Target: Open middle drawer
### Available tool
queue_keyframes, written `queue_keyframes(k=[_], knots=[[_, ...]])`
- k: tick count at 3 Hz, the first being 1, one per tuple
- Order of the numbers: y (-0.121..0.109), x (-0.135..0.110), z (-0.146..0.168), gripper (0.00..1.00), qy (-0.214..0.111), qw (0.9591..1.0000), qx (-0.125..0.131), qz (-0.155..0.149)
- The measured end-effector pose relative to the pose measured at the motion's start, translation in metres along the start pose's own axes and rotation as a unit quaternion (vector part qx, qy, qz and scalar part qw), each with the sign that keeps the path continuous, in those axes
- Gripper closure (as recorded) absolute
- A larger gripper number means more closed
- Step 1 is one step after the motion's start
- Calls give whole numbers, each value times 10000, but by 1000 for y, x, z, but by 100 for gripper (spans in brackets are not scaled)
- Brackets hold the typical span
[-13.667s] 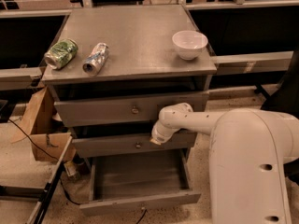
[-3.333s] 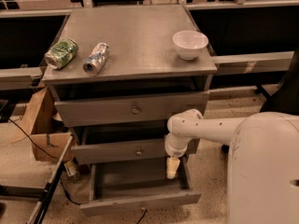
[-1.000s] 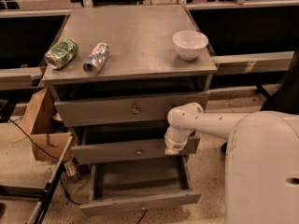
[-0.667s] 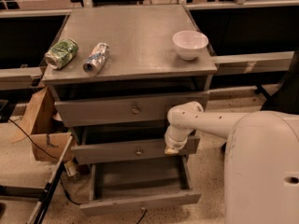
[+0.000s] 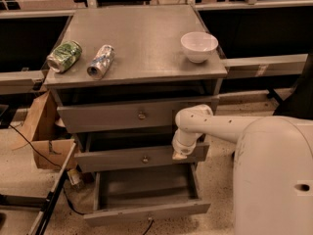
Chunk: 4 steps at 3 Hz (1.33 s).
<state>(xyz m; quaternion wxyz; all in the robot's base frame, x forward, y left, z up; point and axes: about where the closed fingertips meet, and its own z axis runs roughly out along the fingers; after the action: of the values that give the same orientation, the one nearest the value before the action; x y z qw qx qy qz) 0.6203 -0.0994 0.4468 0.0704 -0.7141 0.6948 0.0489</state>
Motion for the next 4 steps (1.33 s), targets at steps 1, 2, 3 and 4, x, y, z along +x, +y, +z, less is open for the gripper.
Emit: queue_keyframes(k=[1, 2, 3, 4], knots=[[-5, 0, -2, 53, -1, 10000, 0, 0], [-8, 0, -3, 29, -1, 10000, 0, 0], [-10, 0, -2, 1, -21, 10000, 6, -11], [9, -17, 32, 0, -507, 9982, 156, -281]])
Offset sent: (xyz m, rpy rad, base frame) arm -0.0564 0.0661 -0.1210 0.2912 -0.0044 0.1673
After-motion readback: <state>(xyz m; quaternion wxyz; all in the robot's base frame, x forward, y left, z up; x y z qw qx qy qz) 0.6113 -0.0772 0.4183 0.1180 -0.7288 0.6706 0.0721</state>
